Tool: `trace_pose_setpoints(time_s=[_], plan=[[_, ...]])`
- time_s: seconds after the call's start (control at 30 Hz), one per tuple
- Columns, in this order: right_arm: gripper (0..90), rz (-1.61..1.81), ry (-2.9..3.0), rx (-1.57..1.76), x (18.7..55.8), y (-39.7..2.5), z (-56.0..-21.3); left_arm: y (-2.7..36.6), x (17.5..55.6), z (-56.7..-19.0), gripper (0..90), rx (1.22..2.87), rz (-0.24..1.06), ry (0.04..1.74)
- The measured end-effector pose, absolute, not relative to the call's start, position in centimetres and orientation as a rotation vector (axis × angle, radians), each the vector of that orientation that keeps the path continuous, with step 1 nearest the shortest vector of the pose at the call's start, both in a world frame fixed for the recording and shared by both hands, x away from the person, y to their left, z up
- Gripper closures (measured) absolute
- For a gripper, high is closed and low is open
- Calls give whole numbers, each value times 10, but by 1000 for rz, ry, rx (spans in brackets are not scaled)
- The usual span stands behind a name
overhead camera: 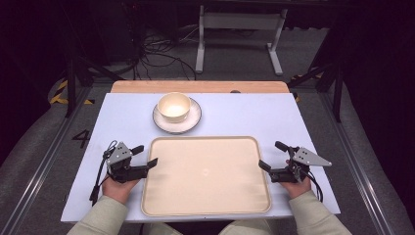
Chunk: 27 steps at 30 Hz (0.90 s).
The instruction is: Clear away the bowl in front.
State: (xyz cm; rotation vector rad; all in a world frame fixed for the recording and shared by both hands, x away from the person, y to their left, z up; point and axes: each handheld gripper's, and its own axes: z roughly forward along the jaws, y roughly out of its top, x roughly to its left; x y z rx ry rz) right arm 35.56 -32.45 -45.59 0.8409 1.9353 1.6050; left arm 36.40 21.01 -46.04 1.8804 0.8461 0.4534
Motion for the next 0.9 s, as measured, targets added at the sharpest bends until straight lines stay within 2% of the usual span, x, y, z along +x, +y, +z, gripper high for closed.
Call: trace_pose_setpoints(time_s=[0.4, 0.9], plan=[[7, 1606, 1933, 838, 356, -325, -456, 211, 362, -459, 242, 1858, 487, 796], [6, 1611, 1931, 843, 356, -325, -456, 209, 362, -441, 235, 1827, 464, 829]])
